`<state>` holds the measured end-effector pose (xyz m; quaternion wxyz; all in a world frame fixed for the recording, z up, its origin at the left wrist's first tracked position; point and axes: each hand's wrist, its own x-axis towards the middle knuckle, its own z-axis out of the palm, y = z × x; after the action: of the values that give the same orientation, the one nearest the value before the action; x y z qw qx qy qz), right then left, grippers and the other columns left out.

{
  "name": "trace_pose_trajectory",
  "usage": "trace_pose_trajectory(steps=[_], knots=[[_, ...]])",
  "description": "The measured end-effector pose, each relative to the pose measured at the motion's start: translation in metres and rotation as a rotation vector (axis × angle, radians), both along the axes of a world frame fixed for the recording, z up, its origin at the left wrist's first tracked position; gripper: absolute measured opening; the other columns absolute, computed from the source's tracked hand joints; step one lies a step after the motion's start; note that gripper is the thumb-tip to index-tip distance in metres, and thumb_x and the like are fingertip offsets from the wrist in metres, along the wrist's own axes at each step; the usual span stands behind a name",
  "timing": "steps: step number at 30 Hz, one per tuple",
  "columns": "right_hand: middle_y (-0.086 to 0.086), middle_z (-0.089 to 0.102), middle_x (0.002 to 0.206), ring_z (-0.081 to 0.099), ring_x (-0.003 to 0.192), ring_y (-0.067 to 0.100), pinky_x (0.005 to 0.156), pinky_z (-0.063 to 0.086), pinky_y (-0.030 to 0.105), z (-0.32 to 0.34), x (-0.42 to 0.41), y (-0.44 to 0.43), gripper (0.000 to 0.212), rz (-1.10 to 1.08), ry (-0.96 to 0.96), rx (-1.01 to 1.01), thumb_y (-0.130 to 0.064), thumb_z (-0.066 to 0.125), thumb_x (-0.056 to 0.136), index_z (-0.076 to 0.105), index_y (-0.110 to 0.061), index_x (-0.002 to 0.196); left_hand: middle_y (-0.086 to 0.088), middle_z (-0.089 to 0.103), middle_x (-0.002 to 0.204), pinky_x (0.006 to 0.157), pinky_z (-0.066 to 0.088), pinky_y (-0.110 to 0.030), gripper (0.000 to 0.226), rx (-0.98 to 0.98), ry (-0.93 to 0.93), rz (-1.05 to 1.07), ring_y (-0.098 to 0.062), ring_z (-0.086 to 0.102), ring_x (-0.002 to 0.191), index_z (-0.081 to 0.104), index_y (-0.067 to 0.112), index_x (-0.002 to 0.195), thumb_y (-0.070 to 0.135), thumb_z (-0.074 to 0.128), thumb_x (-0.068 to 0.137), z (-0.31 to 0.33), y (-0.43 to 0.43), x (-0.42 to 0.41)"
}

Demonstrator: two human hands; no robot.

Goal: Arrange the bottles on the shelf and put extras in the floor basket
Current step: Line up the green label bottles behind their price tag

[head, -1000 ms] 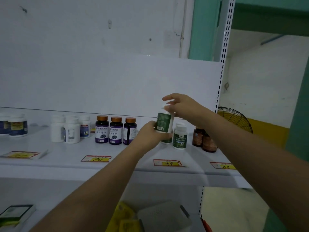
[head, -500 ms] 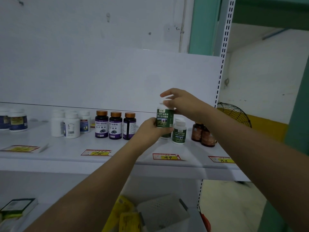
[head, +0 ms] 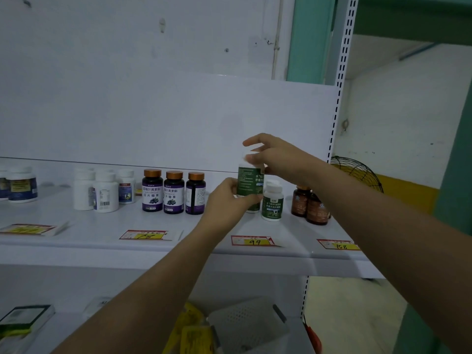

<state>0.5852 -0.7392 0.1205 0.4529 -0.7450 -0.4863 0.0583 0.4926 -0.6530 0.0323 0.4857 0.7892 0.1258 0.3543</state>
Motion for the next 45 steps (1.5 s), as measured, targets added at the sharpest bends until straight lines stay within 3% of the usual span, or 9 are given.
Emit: trace_pose_trajectory(steps=[5, 8, 12, 15, 22, 30, 35, 41, 45], knots=[[-0.004, 0.054, 0.104, 0.057, 0.099, 0.015, 0.093, 0.049, 0.033, -0.004, 0.000, 0.003, 0.046, -0.117, -0.160, -0.036, -0.049, 0.063, 0.085, 0.047, -0.027, 0.122, 0.003, 0.054, 0.099, 0.073, 0.050, -0.029, 0.053, 0.083, -0.027, 0.246, -0.014, 0.055, 0.091, 0.041, 0.023, 0.103, 0.036, 0.080, 0.070, -0.003, 0.001, 0.007], [-0.002, 0.058, 0.099, 0.061, 0.098, 0.018, 0.091, 0.052, 0.036, -0.003, 0.002, 0.003, 0.039, -0.127, -0.117, 0.028, -0.040, 0.069, 0.084, 0.055, -0.023, 0.116, -0.001, 0.055, 0.107, 0.086, 0.052, -0.043, 0.063, 0.094, -0.016, 0.259, -0.020, 0.056, 0.100, 0.041, 0.024, 0.107, 0.044, 0.082, 0.064, -0.002, 0.001, 0.008], [0.002, 0.060, 0.107, 0.061, 0.102, 0.018, 0.091, 0.051, 0.030, 0.001, 0.001, -0.003, 0.036, -0.010, -0.070, 0.036, -0.021, 0.063, 0.090, 0.053, -0.026, 0.124, 0.001, 0.052, 0.129, 0.089, 0.042, -0.026, 0.064, 0.055, 0.049, 0.057, -0.010, 0.049, 0.104, 0.039, 0.019, 0.133, 0.041, 0.068, 0.081, 0.001, -0.002, 0.003], [0.005, 0.059, 0.115, 0.060, 0.104, 0.018, 0.091, 0.050, 0.029, -0.001, -0.003, -0.003, 0.035, 0.034, -0.067, 0.023, -0.019, 0.055, 0.094, 0.049, -0.027, 0.128, 0.002, 0.055, 0.122, 0.080, 0.041, -0.024, 0.052, 0.049, 0.009, 0.092, -0.009, 0.049, 0.096, 0.043, 0.019, 0.130, 0.040, 0.063, 0.086, -0.003, -0.004, 0.001], [-0.001, 0.054, 0.109, 0.058, 0.097, 0.016, 0.078, 0.054, 0.028, -0.006, -0.009, 0.005, 0.046, -0.128, -0.207, -0.069, -0.050, 0.057, 0.089, 0.051, -0.022, 0.125, 0.000, 0.052, 0.102, 0.081, 0.053, -0.040, 0.058, 0.112, -0.071, 0.409, -0.019, 0.057, 0.094, 0.035, 0.024, 0.100, 0.041, 0.080, 0.068, -0.007, 0.000, 0.007], [0.004, 0.053, 0.119, 0.059, 0.105, 0.019, 0.091, 0.053, 0.033, -0.006, 0.003, 0.001, 0.036, -0.059, -0.154, -0.047, -0.022, 0.063, 0.090, 0.055, -0.026, 0.124, 0.000, 0.055, 0.130, 0.102, 0.042, -0.042, 0.060, 0.124, 0.078, 0.201, -0.020, 0.050, 0.121, 0.043, 0.019, 0.133, 0.042, 0.067, 0.083, -0.008, 0.007, 0.007], [-0.005, 0.054, 0.117, 0.055, 0.107, 0.015, 0.097, 0.049, 0.035, -0.013, 0.001, 0.005, 0.029, 0.013, -0.159, -0.032, -0.017, 0.059, 0.092, 0.056, -0.031, 0.117, 0.000, 0.058, 0.115, 0.097, 0.045, -0.044, 0.051, 0.169, 0.065, 0.268, -0.018, 0.055, 0.107, 0.051, 0.018, 0.126, 0.039, 0.068, 0.083, -0.011, 0.011, 0.009], [-0.004, 0.052, 0.117, 0.053, 0.106, 0.015, 0.085, 0.046, 0.027, -0.015, -0.002, 0.014, 0.040, -0.106, -0.223, 0.005, -0.045, 0.063, 0.086, 0.057, -0.026, 0.121, -0.004, 0.044, 0.113, 0.097, 0.043, -0.043, 0.049, 0.376, 0.048, 0.550, -0.022, 0.051, 0.103, 0.047, 0.016, 0.113, 0.039, 0.072, 0.078, -0.013, 0.010, 0.017], [-0.001, 0.049, 0.115, 0.055, 0.107, 0.018, 0.090, 0.053, 0.037, -0.014, 0.000, 0.019, 0.050, -0.185, -0.180, 0.014, -0.052, 0.063, 0.084, 0.054, -0.026, 0.125, -0.005, 0.043, 0.112, 0.093, 0.045, -0.037, 0.052, 0.381, 0.008, 0.640, -0.021, 0.050, 0.099, 0.043, 0.014, 0.111, 0.039, 0.074, 0.077, -0.011, 0.007, 0.019]])
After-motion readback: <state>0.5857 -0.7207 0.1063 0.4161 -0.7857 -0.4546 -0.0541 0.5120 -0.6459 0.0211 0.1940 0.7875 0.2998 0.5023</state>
